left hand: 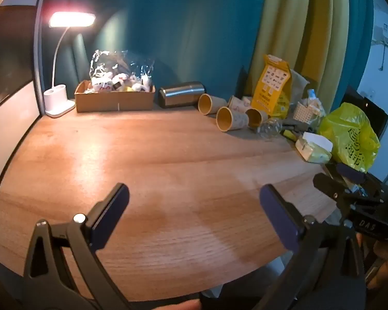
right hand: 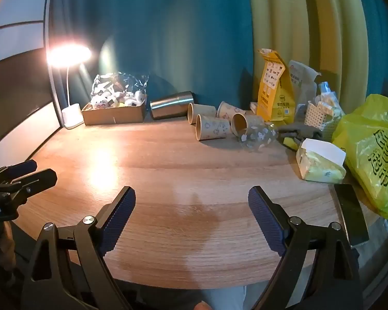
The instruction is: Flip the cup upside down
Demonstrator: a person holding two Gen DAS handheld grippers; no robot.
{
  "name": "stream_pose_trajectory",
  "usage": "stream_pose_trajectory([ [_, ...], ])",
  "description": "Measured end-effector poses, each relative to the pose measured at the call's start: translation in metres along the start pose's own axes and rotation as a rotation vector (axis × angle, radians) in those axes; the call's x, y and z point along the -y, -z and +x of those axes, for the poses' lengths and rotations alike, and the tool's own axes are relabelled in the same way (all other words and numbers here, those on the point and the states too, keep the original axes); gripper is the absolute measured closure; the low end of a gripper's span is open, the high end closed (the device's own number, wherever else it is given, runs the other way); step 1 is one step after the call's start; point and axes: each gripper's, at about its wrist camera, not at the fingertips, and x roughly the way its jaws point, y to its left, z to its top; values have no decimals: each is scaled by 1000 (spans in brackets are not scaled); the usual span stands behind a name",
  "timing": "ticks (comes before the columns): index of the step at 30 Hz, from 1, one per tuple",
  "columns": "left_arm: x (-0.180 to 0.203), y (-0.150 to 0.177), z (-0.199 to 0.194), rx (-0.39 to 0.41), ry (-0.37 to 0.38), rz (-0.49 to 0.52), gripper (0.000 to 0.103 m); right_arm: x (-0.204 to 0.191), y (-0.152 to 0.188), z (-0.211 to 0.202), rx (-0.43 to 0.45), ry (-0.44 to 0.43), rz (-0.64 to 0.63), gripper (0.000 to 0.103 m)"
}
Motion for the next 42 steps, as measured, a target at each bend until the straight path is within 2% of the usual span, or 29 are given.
stream_pose_trajectory([
  [11,1,-5,-5,-11,11,5,1,2,-2,-2,1,-6,14,12],
  [19,2,-5,-8,10,36,12,1,3,-2,-1,2,-10,16,12],
  [42,-3,-8,-10,26,16,14,1,7,-8,0,13,-12,31,12],
])
